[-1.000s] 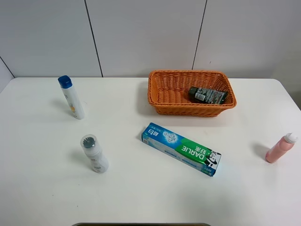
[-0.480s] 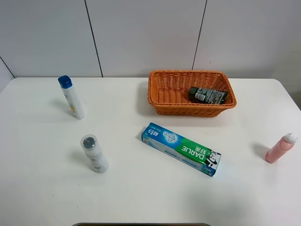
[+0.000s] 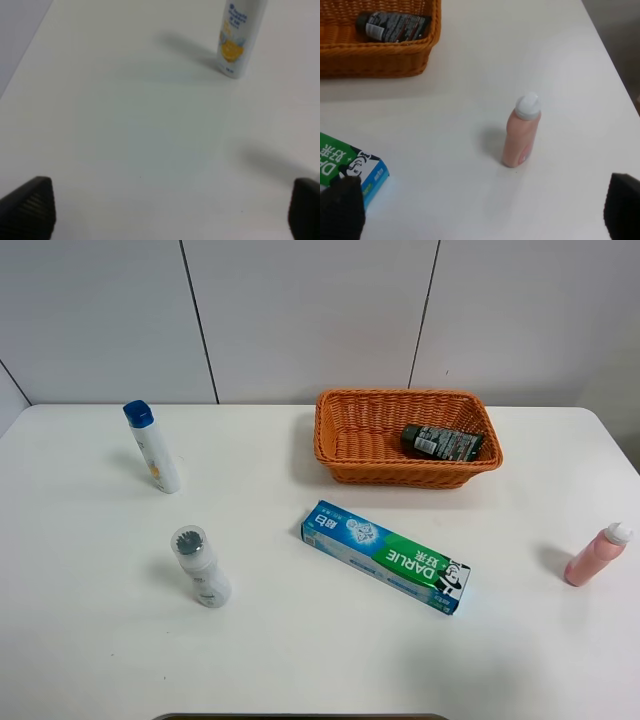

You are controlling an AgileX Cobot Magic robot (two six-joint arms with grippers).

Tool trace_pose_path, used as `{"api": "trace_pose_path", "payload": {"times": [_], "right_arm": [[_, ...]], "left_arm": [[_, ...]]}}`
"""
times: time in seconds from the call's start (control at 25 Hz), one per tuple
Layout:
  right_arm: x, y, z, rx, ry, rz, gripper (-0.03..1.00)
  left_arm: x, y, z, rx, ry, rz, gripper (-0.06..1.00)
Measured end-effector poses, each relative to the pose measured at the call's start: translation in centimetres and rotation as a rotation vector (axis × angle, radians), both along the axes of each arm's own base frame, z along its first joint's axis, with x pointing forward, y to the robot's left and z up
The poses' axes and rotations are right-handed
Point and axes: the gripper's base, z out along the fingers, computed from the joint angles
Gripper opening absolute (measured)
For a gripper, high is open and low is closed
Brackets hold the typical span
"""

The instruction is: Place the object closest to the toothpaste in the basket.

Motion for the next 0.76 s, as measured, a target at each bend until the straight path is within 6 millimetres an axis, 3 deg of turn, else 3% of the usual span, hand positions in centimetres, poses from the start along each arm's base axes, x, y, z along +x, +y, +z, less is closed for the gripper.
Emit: {"api": "trace_pose_path", "payload": {"times": [0.76], "right_arm": [[0.01, 0.0, -0.01, -0.01, 0.001, 0.005, 0.99]], "left_arm": [[0.0, 0.0, 0.0, -0.001, 0.0, 0.0, 0.94]]}}
